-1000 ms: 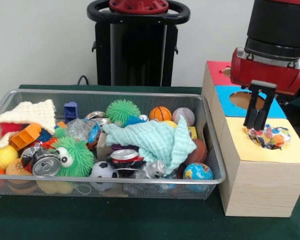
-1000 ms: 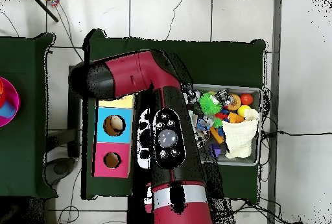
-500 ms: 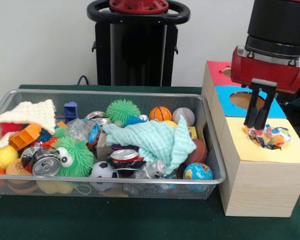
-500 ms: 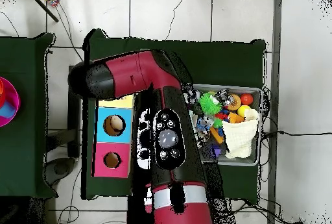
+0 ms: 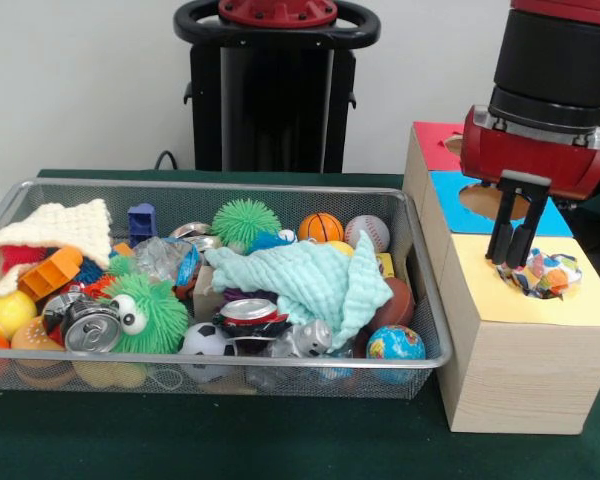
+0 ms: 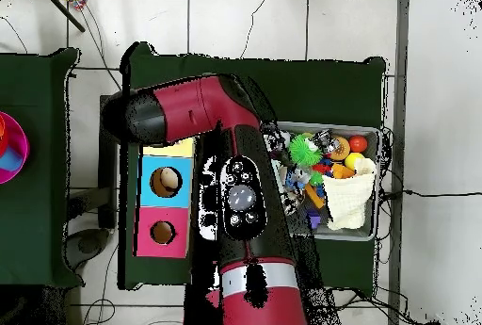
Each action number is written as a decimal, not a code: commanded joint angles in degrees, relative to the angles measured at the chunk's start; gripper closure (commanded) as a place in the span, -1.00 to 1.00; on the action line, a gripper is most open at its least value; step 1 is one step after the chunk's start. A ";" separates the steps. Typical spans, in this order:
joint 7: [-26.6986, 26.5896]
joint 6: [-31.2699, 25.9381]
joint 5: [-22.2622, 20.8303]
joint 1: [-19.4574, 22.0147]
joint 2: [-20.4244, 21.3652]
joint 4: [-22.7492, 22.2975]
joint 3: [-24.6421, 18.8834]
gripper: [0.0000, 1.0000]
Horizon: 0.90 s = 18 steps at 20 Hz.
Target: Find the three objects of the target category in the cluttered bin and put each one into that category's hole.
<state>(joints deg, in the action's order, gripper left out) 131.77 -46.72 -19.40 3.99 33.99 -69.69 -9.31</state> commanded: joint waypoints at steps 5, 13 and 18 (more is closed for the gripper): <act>-2.29 1.94 -0.77 2.01 -3.20 -1.92 -1.99 1.00; -3.80 0.28 -0.28 2.64 -1.90 -2.80 -2.31 1.00; -3.74 0.96 -0.38 2.80 -1.79 -3.60 -2.33 1.00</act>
<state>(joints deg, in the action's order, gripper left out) 131.77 -46.71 -19.41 4.54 33.03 -69.68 -9.33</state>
